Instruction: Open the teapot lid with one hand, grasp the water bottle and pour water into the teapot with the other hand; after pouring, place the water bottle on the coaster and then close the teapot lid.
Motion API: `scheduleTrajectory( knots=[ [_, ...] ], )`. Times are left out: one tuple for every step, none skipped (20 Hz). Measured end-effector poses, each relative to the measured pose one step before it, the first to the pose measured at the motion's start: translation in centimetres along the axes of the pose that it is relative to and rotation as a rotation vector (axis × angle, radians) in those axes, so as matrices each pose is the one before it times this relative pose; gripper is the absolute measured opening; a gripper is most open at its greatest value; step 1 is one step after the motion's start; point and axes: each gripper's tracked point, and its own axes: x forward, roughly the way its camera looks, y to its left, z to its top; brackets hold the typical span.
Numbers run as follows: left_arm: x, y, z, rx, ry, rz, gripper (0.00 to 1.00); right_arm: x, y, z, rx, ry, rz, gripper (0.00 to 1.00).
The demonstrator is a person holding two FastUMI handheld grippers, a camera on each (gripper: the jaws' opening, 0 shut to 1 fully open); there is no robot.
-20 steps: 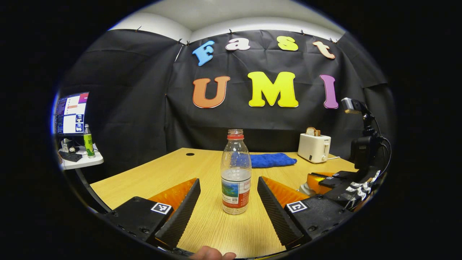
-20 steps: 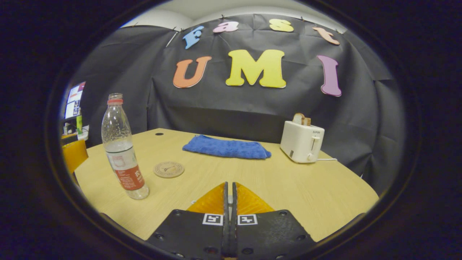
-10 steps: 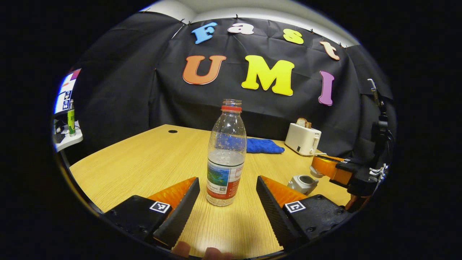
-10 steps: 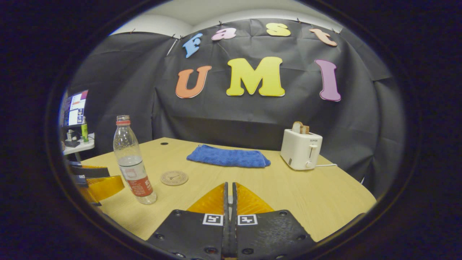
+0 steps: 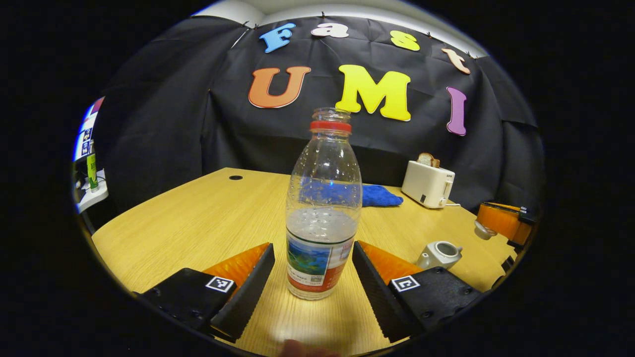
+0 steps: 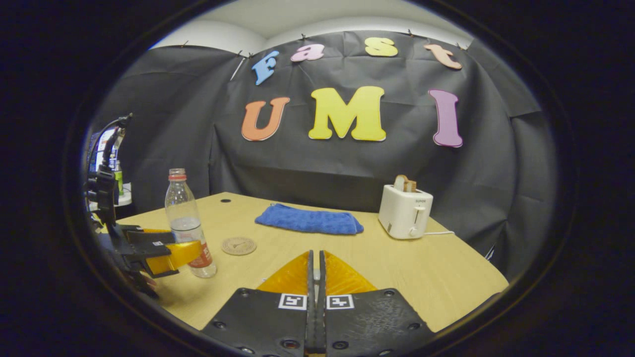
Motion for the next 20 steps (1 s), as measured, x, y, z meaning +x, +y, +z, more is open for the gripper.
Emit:
scheduleTrajectory(
  knots=[
    [0.215, -0.023, 0.136, 0.01173, -0.00250, 0.00270, 0.99, -0.059, -0.124, -0.153, 0.00228, 0.00429, 0.00142, 0.00],
    [0.257, -0.129, 0.059, 0.01140, -0.00149, 0.00142, 0.99, -0.047, -0.111, -0.127, 0.00365, 0.00408, 0.00218, 0.00],
    [0.084, -0.022, 0.170, 0.01160, -0.00094, 0.00065, 0.97, -0.056, -0.068, -0.213, 0.00425, 0.00497, 0.00534, 0.00],
    [0.037, -0.052, 0.061, 0.01287, -0.00232, 0.00640, 0.94, -0.064, -0.057, -0.103, 0.00176, 0.00296, 0.00383, 0.00],
    [0.308, 0.052, 0.141, 0.01526, -0.00335, 0.00772, 0.86, -0.096, -0.098, -0.095, -0.00233, 0.00035, 0.00285, 0.00],
    [0.058, -0.146, -0.051, 0.01823, 0.00501, 0.00206, 0.82, -0.147, -0.161, -0.057, -0.00391, 0.00067, 0.00092, 0.00],
    [-0.074, -0.025, 0.054, 0.02230, -0.00189, 0.00769, 0.81, -0.197, -0.045, -0.096, 0.00030, 0.00053, 0.00569, 0.00],
    [-0.157, 0.089, 0.184, 0.02531, -0.00466, 0.01207, 0.81, -0.121, -0.178, -0.056, 0.00434, 0.00113, 0.00395, 0.00],
    [-0.157, -0.011, 0.294, 0.02915, -0.00857, 0.00764, 0.81, -0.155, -0.344, -0.059, 0.00588, -0.00096, 0.00080, 0.00],
    [-0.163, -0.208, 0.327, 0.02589, -0.00760, -0.00128, 0.80, -0.110, -0.453, 0.080, 0.00318, -0.00215, -0.00435, 0.00],
    [-0.258, -0.242, 0.541, 0.02191, -0.00636, -0.00041, 0.80, -0.167, -0.468, -0.117, 0.00189, 0.00099, -0.00472, 0.00],
    [-0.206, -0.016, 0.566, 0.04172, -0.01336, 0.00942, 0.80, -0.098, -0.369, -0.112, 0.00205, 0.00171, -0.00197, 0.02],
    [-0.094, 0.365, 0.509, 0.06038, -0.01263, 0.02377, 0.80, -0.099, -0.406, -0.184, 0.00077, 0.00271, -0.00231, 0.02],
    [-0.096, 0.544, 0.501, 0.07143, -0.01225, 0.03302, 0.79, -0.128, -0.411, -0.010, 0.00085, -0.00073, -0.00236, 0.00],
    [-0.042, 0.564, 0.511, 0.07401, -0.01308, 0.03077, 0.79, -0.153, -0.396, -0.017, 0.00325, -0.00182, -0.00131, 0.00],
    [-0.014, 0.521, 0.409, 0.07140, -0.00802, 0.02776, 0.79, -0.211, -0.308, 0.011, 0.00094, -0.00217, 0.00307, 0.00],
    [-0.176, 0.569, 0.365, 0.06604, -0.00619, 0.02338, 0.78, -0.204, -0.333, -0.074, 0.00167, -0.00060, 0.00108, 0.00],
    [-0.046, 0.377, -0.036, 0.06055, 0.00485, 0.01982, 0.78, -0.115, -0.429, -0.038, 0.00348, 0.00017, 0.00032, 0.00],
    [0.017, 0.224, -0.178, 0.05733, 0.00262, 0.01472, 0.78, -0.114, -0.432, -0.171, 0.00338, 0.00154, -0.00037, 0.00],
    [0.076, 0.267, -0.108, 0.05549, 0.00552, 0.01574, 0.78, -0.047, -0.461, -0.064, 0.00679, 0.00002, -0.00202, 0.00]
  ],
)
